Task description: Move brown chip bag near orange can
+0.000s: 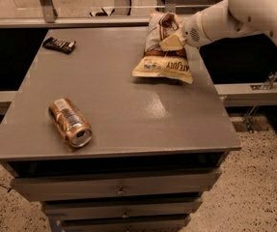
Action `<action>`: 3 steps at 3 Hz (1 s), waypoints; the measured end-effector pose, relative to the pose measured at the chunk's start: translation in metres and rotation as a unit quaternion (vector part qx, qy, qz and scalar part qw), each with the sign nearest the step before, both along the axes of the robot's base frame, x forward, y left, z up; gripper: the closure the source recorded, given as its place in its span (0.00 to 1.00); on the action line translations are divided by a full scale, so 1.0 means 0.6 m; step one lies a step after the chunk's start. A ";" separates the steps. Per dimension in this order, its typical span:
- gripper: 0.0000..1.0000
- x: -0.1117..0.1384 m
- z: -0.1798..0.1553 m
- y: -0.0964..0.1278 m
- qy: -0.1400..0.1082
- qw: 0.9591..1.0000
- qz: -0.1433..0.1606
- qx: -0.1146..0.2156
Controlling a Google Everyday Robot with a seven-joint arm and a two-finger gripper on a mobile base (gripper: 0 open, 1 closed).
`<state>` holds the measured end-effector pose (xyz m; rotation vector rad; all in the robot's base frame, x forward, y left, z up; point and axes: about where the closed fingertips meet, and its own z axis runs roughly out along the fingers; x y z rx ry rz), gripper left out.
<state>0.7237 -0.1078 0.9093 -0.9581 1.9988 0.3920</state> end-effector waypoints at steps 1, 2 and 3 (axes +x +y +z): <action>1.00 -0.042 0.074 0.014 -0.019 0.996 0.084 0.022; 1.00 -0.105 0.126 0.047 -0.033 0.982 0.183 0.029; 1.00 -0.185 0.134 0.092 -0.025 0.957 0.290 0.019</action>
Offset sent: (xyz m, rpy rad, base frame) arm -0.1410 0.0397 0.1031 0.0391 -0.0256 0.6989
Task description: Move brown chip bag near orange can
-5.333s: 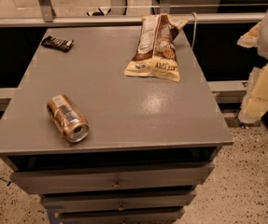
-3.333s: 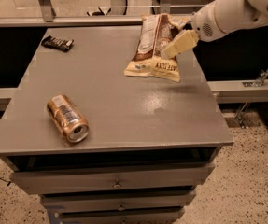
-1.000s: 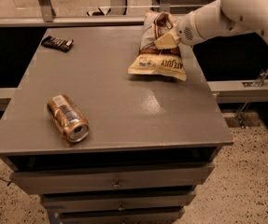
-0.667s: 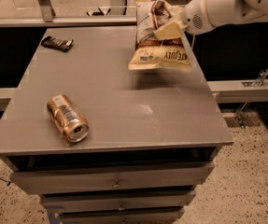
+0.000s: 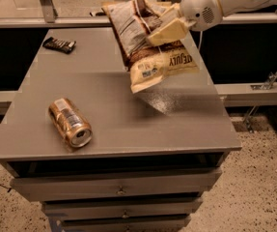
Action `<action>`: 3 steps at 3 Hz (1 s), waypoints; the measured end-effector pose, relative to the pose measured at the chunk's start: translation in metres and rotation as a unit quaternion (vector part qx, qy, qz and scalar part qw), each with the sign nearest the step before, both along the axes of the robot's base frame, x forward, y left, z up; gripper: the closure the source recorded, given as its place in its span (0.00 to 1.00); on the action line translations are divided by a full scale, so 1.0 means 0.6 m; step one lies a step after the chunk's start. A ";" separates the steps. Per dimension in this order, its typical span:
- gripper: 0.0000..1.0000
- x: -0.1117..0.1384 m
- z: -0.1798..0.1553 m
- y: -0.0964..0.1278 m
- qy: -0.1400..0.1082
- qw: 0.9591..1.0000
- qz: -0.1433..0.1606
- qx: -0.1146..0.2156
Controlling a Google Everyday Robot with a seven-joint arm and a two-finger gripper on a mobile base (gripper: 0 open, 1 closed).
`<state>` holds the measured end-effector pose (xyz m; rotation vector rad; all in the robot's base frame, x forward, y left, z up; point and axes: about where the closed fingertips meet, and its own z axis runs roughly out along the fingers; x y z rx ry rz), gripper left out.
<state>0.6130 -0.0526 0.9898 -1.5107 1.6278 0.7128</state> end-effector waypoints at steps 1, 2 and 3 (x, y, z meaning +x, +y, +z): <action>1.00 -0.076 -0.015 0.039 0.008 0.996 0.089 -0.022; 1.00 -0.121 -0.039 0.066 0.021 0.990 0.135 -0.038; 1.00 -0.148 -0.062 0.087 0.031 0.986 0.159 -0.050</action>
Offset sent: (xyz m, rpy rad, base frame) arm -0.1083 0.0523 -0.0423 -0.1245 0.0782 0.3876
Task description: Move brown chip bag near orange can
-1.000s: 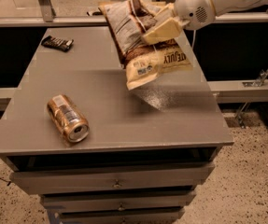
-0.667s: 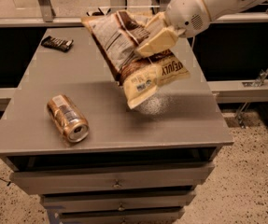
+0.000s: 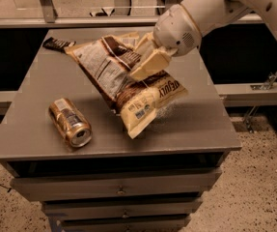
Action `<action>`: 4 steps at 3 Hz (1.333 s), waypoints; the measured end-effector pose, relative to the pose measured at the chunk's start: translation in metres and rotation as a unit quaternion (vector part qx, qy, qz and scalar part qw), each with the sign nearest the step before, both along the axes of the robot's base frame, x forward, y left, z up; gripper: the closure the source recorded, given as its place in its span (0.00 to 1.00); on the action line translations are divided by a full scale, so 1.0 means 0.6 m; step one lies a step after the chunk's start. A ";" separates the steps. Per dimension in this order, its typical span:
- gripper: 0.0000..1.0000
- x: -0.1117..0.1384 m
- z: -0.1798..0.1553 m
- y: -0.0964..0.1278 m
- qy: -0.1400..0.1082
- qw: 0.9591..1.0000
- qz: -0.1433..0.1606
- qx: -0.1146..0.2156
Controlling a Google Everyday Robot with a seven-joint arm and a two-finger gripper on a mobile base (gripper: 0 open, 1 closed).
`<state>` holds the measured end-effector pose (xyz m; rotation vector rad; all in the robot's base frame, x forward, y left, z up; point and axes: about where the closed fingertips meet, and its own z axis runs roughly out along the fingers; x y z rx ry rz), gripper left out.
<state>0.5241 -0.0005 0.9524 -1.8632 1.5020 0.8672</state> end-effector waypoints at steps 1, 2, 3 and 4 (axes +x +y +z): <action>1.00 -0.012 -0.020 0.015 0.009 1.000 0.006 -0.005; 1.00 -0.012 -0.036 0.026 0.016 1.000 0.001 -0.006; 1.00 -0.014 -0.047 0.036 0.027 1.000 -0.005 -0.004; 0.81 -0.017 -0.055 0.043 0.040 0.999 -0.010 -0.002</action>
Offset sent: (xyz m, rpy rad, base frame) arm -0.0080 0.0190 -0.0334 -0.0180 0.0518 -0.0146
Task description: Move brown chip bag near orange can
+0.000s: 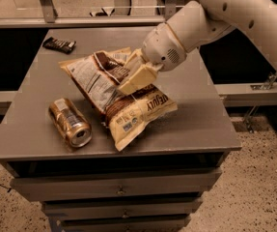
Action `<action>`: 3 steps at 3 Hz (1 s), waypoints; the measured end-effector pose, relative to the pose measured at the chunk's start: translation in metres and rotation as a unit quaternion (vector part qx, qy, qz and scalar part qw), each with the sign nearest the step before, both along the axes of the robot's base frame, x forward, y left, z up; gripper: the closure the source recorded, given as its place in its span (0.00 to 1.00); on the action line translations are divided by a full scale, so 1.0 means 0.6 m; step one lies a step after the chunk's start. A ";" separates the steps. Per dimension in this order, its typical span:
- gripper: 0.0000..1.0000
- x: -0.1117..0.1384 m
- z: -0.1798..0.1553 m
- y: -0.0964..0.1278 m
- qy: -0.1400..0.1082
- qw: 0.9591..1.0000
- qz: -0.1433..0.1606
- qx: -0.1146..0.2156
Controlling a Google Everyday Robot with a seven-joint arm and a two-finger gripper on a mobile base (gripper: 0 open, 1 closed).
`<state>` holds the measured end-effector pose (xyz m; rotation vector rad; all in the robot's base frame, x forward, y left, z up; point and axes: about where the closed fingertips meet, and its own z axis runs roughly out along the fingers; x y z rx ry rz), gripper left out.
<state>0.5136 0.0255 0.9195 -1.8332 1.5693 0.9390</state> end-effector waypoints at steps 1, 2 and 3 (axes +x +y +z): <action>0.58 -0.004 -0.005 0.005 0.012 1.000 -0.004 0.004; 0.35 -0.008 -0.009 0.010 0.022 1.000 -0.005 0.008; 0.12 -0.012 -0.013 0.013 0.029 1.000 -0.007 0.010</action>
Offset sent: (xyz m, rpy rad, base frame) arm -0.0074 0.0043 -0.0080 0.0255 0.0691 -0.0210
